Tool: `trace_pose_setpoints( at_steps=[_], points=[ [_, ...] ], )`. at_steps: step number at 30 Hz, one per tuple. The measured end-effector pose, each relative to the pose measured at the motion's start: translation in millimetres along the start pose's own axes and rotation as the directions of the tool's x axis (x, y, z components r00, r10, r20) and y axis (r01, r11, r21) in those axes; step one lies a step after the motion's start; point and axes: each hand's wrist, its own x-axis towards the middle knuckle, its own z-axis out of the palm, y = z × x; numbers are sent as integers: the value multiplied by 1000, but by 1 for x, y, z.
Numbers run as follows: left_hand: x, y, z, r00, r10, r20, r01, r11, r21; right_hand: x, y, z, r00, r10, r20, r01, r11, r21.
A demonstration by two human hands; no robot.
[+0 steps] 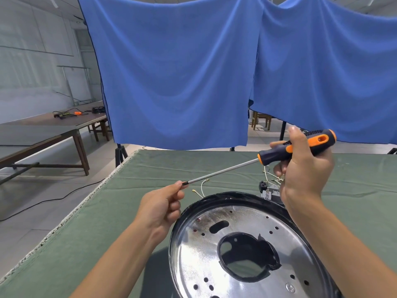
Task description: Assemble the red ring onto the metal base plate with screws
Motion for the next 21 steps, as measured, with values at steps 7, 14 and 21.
trace_pose_setpoints(
  at_steps=[7, 14, 21],
  points=[
    [2, 4, -3, 1000, -18, 8, 16, 972, 233, 2, -5, -2, 998, -9, -64, 8, 1000, -19],
    [3, -11, -14, 990, 84, 115, -139, 749, 648, 8, -10, -5, 997, -50, -60, 47, 997, -56],
    [9, -21, -15, 978, -188, 92, 76, 729, 680, 1, 5, -11, 996, -33, -86, 26, 996, -88]
  ],
)
